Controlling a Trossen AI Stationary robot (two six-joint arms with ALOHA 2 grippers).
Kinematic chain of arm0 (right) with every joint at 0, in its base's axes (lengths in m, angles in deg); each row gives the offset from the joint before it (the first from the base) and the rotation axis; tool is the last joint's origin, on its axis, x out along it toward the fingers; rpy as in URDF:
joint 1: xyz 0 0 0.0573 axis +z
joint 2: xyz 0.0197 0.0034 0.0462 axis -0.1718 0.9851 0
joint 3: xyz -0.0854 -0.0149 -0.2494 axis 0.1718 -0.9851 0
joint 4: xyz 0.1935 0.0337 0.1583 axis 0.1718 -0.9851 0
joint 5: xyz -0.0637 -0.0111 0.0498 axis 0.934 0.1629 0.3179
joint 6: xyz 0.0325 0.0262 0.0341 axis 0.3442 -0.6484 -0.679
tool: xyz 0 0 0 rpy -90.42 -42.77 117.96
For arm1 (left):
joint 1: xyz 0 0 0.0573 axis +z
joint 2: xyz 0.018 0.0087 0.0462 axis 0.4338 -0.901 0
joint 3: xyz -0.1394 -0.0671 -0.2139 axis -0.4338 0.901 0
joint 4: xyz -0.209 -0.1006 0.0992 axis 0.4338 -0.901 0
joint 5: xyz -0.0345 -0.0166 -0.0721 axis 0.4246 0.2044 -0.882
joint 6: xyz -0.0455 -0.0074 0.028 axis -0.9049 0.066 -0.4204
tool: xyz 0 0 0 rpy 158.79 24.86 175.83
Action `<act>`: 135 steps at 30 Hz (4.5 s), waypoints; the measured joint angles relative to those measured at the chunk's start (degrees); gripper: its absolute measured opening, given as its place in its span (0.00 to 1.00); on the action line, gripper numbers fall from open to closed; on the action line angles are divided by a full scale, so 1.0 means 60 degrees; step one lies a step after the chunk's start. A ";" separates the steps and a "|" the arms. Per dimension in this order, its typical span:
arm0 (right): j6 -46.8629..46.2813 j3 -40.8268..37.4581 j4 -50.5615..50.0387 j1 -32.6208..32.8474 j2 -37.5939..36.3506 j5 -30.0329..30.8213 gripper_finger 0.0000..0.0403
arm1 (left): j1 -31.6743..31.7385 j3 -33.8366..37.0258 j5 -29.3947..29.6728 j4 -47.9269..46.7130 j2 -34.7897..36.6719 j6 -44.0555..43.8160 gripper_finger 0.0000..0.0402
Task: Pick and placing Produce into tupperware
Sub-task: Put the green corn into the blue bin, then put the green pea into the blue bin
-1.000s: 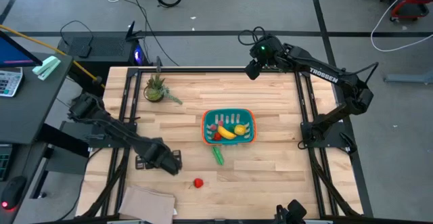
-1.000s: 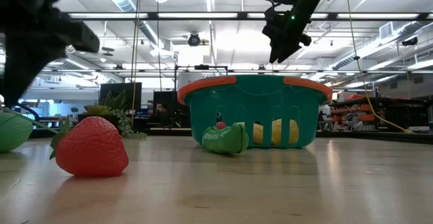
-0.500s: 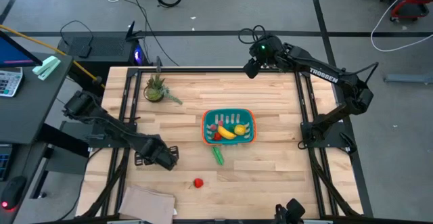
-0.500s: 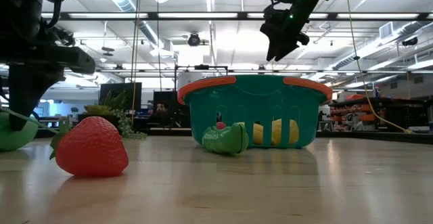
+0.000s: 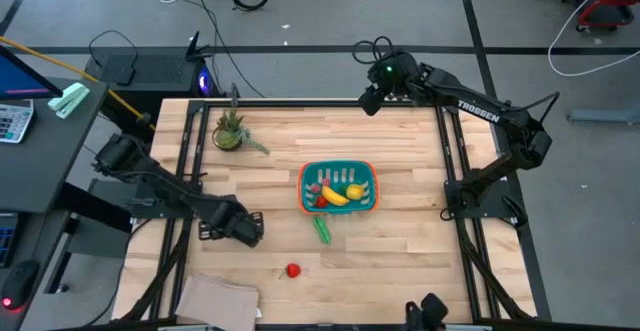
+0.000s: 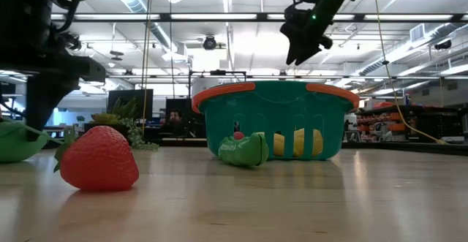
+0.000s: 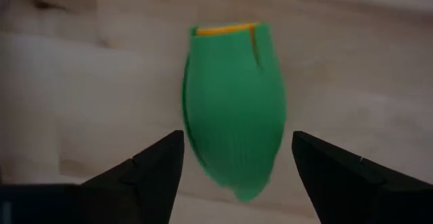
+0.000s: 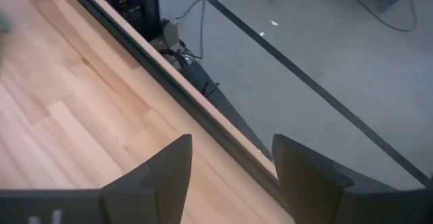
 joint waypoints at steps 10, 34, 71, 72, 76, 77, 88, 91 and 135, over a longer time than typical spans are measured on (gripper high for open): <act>0.0001 0.0000 0.0077 0.0000 0.0000 -0.0163 0.53 | 0.0530 0.0000 0.0278 -0.0107 -0.0047 0.0043 0.72; 0.0008 0.0000 0.0278 -0.0007 0.0000 -0.0156 0.53 | 0.0863 -0.0007 0.0282 0.0454 -0.0732 0.0909 0.70; -0.0491 0.0000 0.0256 -0.0004 0.0000 -0.0156 0.53 | 0.5755 -0.4473 0.2255 0.3781 -0.1177 1.2135 0.53; -0.0491 0.0000 0.0256 -0.0004 0.0000 -0.0156 0.53 | 0.5825 -0.4473 0.2010 0.4181 -0.1370 1.2353 0.53; -0.0491 0.0000 0.0264 -0.0004 0.0000 -0.0156 0.53 | 0.5809 -0.4473 0.0889 0.5490 -0.2344 1.2740 0.53; -0.0491 0.0000 0.0267 -0.0004 0.0000 -0.0158 0.53 | 0.5727 -0.4473 0.0761 0.5714 -0.2623 1.2741 0.54; -0.0474 0.0000 0.0267 -0.0011 0.0000 -0.0156 0.53 | 0.5081 -0.4466 0.0339 0.5969 -0.3399 1.3589 0.56; -0.0468 0.0000 0.0276 -0.0011 0.0000 -0.0156 0.53 | 0.4966 -0.4466 0.0340 0.5951 -0.3414 1.4083 0.60; 0.0780 0.0001 0.0238 0.0350 -0.0005 -0.3607 0.53 | 0.5954 -0.4474 -0.2335 0.5225 -0.0814 1.4319 0.60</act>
